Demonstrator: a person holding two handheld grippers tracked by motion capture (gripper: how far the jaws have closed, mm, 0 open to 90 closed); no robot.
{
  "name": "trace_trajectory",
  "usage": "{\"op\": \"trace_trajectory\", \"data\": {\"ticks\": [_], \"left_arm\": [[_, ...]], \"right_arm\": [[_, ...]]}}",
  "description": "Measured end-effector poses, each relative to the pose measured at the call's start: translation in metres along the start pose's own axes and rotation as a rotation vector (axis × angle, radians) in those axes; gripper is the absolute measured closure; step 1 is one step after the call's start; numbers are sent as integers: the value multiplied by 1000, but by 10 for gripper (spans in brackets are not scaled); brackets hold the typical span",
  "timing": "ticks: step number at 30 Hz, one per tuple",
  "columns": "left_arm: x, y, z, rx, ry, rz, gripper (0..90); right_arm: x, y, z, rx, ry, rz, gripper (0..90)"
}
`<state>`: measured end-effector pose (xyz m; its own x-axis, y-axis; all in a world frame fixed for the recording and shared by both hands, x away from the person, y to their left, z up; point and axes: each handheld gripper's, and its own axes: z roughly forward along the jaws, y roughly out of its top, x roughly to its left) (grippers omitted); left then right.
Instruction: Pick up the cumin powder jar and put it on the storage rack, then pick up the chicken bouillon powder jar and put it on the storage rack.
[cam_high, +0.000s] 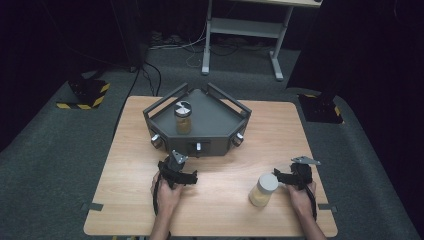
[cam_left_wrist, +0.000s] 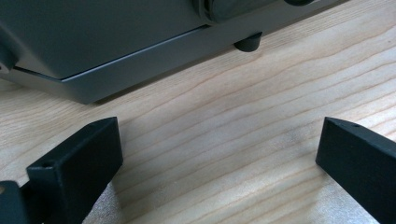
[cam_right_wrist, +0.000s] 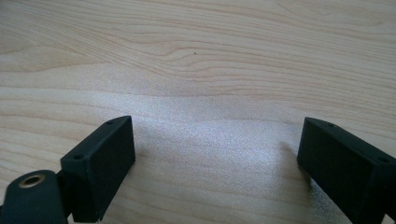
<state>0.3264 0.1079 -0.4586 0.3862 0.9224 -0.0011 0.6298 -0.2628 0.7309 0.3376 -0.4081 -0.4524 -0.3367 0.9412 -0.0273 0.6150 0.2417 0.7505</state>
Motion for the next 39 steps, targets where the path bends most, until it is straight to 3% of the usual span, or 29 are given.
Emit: {"op": "trace_trajectory", "data": {"ticks": [26,39], "left_arm": [[0,0,0,0,2,-2,4],[-1,0,0,0,4,-3,4]], "right_arm": [[0,0,0,1,1,0,103],[2,1,0,11,-3,-24,21]]}}
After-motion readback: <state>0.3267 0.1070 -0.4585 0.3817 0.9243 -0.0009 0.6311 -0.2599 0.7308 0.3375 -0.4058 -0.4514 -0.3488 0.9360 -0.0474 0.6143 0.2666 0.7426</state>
